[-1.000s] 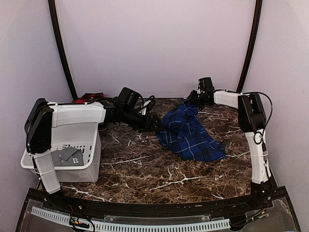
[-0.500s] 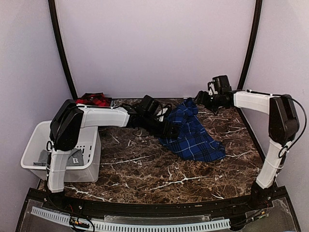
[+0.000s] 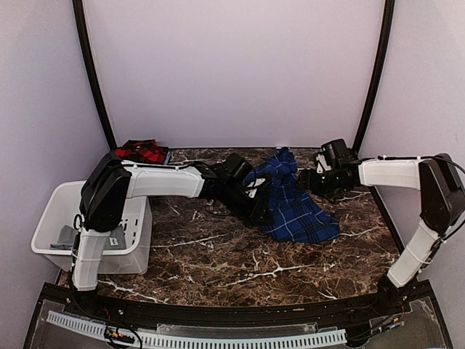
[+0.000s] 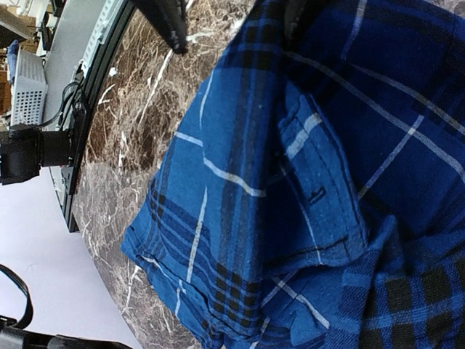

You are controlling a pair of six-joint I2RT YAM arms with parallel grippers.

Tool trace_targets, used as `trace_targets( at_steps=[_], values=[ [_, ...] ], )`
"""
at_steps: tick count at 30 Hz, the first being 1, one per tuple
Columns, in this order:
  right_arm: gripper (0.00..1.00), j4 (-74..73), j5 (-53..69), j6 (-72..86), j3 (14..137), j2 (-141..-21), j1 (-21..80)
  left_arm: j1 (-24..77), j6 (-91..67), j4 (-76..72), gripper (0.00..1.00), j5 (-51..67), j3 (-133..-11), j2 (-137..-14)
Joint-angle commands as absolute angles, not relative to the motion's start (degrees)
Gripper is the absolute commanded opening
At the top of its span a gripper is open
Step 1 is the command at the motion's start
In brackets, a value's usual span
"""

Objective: Fold and stack the long sleeve shirts
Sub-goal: Flatten out the crumpled shirt at the center of the board.

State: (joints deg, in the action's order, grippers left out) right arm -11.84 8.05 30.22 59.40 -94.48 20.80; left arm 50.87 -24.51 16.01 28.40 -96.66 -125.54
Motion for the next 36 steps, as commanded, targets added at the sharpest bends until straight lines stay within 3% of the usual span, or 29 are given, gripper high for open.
trace_targets(
  at_steps=[1, 5, 10, 14, 17, 21, 24, 30, 36],
  values=[
    [0.76, -11.5, 7.1, 28.6, 56.7, -93.8, 21.3, 51.8, -22.1, 19.7, 0.34, 30.8, -97.8, -125.0],
    [0.75, -13.0, 5.3, 27.7, 56.3, -93.7, 22.1, 52.3, -21.3, 21.1, 0.21, 31.2, -97.4, -124.6],
    [0.73, -14.3, 4.0, 26.8, 56.0, -94.8, 22.8, 52.3, -20.3, 21.4, 0.14, 30.4, -96.1, -123.9],
    [0.66, -15.6, 2.9, 26.4, 56.3, -96.1, 23.3, 52.3, -19.9, 21.7, 0.11, 29.9, -95.4, -123.6],
    [0.52, -17.0, 2.7, 26.4, 56.4, -96.1, 23.9, 52.2, -19.9, 21.7, 0.09, 29.2, -94.9, -123.4],
    [0.17, -19.7, 2.1, 26.7, 55.4, -92.8, 25.1, 51.8, -20.2, 21.4, 0.07, 28.7, -94.3, -122.8],
    [0.0, -21.6, 3.9, 27.4, 53.8, -88.7, 25.7, 51.2, -20.3, 20.9, 0.05, 28.9, -93.6, -122.2],
    [0.0, -27.1, 8.4, 30.3, 49.5, -77.8, 30.0, 50.0, -19.2, 20.7, 0.05, 29.2, -91.7, -119.9],
    [0.0, -30.8, 11.4, 37.7, 41.8, -64.8, 40.7, 48.3, -18.3, 20.4, 0.06, 30.1, -88.7, -117.1]
  ],
)
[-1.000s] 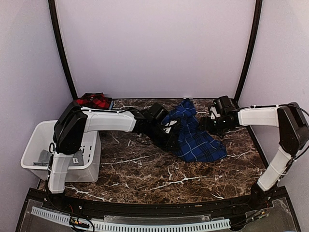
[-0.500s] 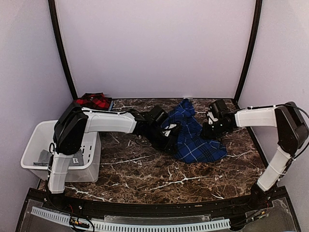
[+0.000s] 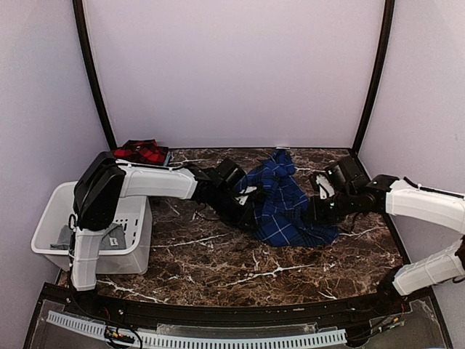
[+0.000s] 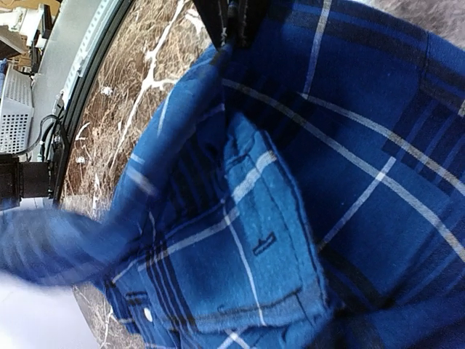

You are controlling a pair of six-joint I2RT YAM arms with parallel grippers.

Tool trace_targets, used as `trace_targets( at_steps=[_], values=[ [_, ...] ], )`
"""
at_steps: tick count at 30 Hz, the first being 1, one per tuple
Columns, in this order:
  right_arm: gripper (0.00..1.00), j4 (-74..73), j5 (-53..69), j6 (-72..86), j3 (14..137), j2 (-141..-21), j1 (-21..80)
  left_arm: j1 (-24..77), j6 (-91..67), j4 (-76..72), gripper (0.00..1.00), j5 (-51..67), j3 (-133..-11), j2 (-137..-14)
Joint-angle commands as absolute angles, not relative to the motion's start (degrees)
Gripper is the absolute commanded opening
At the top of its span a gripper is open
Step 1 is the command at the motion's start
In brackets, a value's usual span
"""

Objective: Fold and stack the long sleeve shirts
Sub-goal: Flatten out the crumpled shirt at the center of the board.

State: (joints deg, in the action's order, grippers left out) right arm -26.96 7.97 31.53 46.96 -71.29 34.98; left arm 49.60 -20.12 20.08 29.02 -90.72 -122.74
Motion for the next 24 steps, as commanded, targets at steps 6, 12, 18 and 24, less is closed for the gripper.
trace_targets(
  at_steps=[6, 12, 18, 24],
  values=[
    [0.0, -26.2, 14.0, 47.5, 32.3, -54.2, 52.3, 47.4, -17.1, 20.3, 0.15, 31.7, -85.6, -114.8],
    [0.11, -30.5, 9.4, 48.0, 34.4, -53.2, 56.0, 46.5, -19.4, 18.0, 0.36, 35.0, -84.4, -113.1],
    [0.55, -34.1, -1.2, 44.0, 44.8, -55.0, 54.9, 46.3, -23.0, 14.4, 0.53, 37.1, -85.1, -112.0],
    [0.63, -31.0, -5.9, 40.0, 49.2, -63.3, 46.0, 46.3, -26.0, 11.1, 0.54, 35.2, -85.6, -111.5]
  ],
)
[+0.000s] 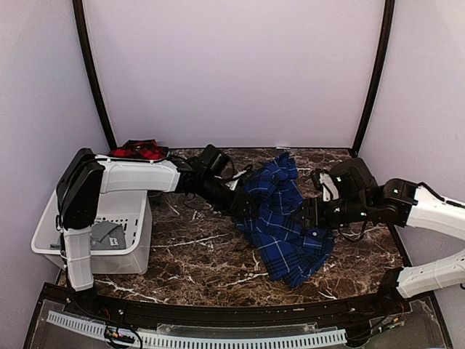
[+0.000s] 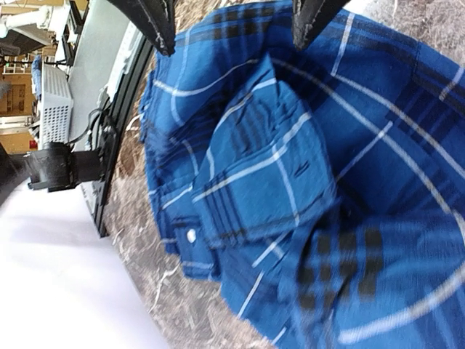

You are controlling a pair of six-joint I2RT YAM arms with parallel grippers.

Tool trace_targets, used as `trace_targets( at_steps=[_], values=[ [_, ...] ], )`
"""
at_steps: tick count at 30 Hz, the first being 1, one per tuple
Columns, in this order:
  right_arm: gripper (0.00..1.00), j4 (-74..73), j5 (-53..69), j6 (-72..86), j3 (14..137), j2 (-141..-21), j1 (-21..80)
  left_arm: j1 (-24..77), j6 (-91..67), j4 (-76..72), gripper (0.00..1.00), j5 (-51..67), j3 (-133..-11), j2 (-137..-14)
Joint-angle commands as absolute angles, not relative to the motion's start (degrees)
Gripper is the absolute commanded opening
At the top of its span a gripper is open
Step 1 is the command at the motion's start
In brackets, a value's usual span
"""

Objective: Fold and stack the long sleeve shirts
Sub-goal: Flatten out the crumpled shirt at the center of the board.

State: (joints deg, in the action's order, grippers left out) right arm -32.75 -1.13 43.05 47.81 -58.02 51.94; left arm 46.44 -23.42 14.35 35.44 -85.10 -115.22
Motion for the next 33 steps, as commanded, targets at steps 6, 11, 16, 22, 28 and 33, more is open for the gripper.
trace_targets(
  at_steps=[6, 11, 16, 22, 28, 33],
  values=[
    [0.62, -17.7, 1.2, 33.7, 51.3, -75.6, 40.7, 46.3, -26.2, 12.1, 0.51, 31.6, -88.2, -113.2],
    [0.66, -7.9, 3.4, 32.9, 55.4, -87.6, 40.1, 46.2, -26.1, 12.5, 0.5, 29.7, -86.6, -113.0],
    [0.68, -3.6, 0.3, 33.7, 59.8, -95.4, 40.1, 46.2, -27.6, 8.9, 0.48, 31.9, -81.8, -112.9],
    [0.52, -2.8, -0.6, 32.7, 65.7, -102.5, 40.1, 46.3, -28.2, 5.1, 0.46, 37.1, -78.1, -115.0],
    [0.09, -5.7, -0.7, 29.9, 76.6, -108.7, 39.8, 46.3, -26.3, 7.2, 0.42, 36.8, -75.5, -115.9],
    [0.0, -9.6, -0.3, 27.2, 92.0, -118.0, 38.3, 46.3, -24.1, 11.8, 0.35, 35.3, -74.7, -117.3]
  ],
)
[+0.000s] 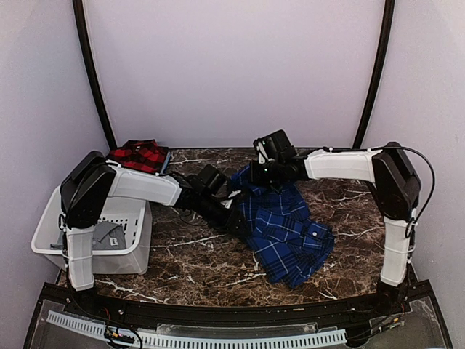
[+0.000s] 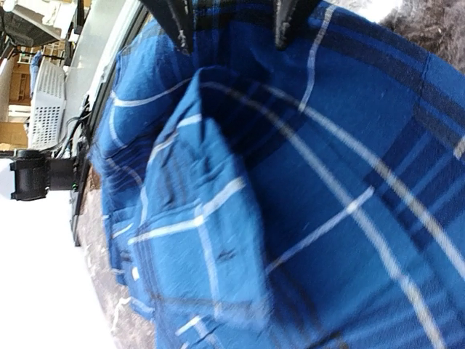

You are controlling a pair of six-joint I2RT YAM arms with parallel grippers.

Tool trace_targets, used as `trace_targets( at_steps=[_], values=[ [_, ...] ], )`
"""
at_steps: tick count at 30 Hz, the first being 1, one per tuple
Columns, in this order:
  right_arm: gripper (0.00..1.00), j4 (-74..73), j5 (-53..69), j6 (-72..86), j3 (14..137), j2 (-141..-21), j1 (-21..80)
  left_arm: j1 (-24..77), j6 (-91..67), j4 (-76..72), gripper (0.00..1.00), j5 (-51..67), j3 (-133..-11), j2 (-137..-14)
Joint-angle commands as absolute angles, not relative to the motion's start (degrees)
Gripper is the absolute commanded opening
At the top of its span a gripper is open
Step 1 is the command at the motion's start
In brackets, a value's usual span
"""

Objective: Fold and stack the long sleeve shirts
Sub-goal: Flatten out the crumpled shirt at the center of the board.

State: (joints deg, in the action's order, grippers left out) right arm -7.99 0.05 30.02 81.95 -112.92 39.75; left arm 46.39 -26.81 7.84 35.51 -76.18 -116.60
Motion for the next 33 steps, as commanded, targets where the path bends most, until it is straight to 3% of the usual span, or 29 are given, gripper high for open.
trace_targets(
  at_steps=[1, 7, 12, 16, 20, 23, 33],
  values=[
    [0.0, -10.3, 0.9, 26.9, 95.2, -120.4, 37.8, 46.3, -23.9, 12.3, 0.35, 34.6, -74.6, -117.4],
    [0.04, -12.3, 6.3, 25.9, 115.2, -135.1, 35.1, 46.0, -22.4, 16.0, 0.31, 31.3, -73.3, -117.2],
    [0.35, -14.5, 13.5, 25.3, 128.7, -144.7, 33.0, 45.1, -21.8, 16.8, 0.29, 30.2, -71.9, -115.5],
    [0.6, -15.9, 16.0, 23.9, 129.8, -143.4, 32.0, 44.3, -21.1, 17.4, 0.29, 29.4, -70.4, -113.7],
    [0.79, -19.1, 14.3, 21.0, 126.0, -137.1, 31.7, 44.0, -19.9, 17.5, 0.29, 30.3, -69.6, -111.4],
    [0.86, -20.1, 11.7, 19.9, 118.5, -130.1, 31.7, 44.0, -18.9, 17.8, 0.29, 31.7, -70.1, -109.1],
    [0.85, -16.3, 8.6, 19.5, 83.6, -105.9, 32.5, 44.6, -20.7, 15.0, 0.37, 35.3, -78.3, -108.6]
  ],
)
